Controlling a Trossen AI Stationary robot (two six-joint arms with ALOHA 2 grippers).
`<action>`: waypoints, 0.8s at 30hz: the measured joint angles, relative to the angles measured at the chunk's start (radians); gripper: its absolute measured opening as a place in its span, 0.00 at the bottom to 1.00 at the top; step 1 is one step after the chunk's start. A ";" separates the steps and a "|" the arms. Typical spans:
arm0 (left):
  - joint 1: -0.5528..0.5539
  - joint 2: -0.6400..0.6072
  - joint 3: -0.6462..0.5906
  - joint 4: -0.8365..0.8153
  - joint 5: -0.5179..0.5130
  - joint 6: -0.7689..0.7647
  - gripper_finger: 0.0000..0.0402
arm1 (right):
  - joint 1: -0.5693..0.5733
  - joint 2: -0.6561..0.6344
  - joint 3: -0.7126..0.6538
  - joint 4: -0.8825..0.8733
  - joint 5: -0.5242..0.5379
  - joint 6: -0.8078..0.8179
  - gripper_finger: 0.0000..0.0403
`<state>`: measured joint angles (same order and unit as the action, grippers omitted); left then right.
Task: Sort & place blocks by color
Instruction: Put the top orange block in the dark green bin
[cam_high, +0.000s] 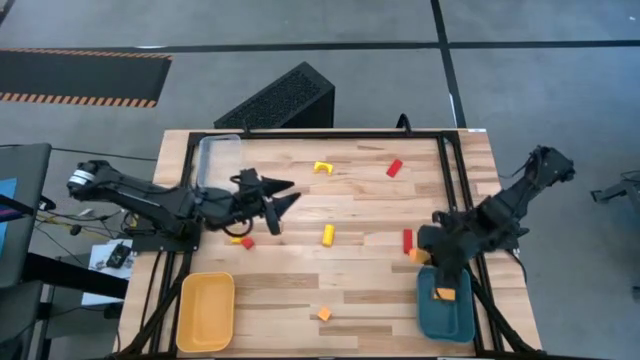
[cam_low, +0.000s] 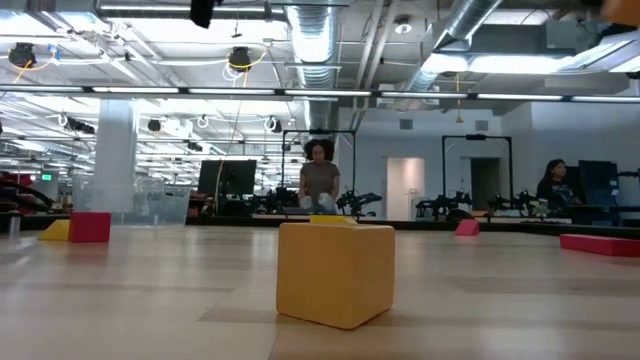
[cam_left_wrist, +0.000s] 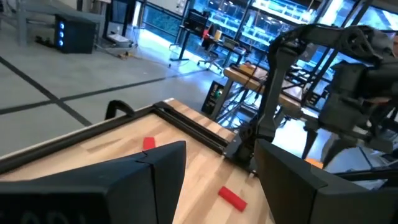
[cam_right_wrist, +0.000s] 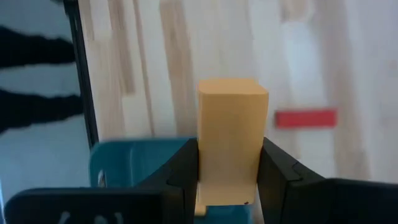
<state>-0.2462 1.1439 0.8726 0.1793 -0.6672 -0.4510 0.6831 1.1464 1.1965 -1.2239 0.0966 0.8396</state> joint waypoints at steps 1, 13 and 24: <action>-0.002 0.024 0.000 0.026 0.000 -0.001 0.46 | 0.036 0.004 -0.012 0.002 -0.002 0.029 0.31; -0.002 0.192 0.000 0.242 0.033 -0.008 0.46 | 0.378 0.116 -0.192 0.242 -0.050 0.320 0.31; 0.011 0.190 0.000 0.246 0.031 0.024 0.46 | 0.467 0.352 -0.211 0.312 -0.075 0.315 0.34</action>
<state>-0.2348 1.3338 0.8726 0.4252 -0.6357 -0.4271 1.1503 1.4980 0.9859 -0.9120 0.0218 1.1546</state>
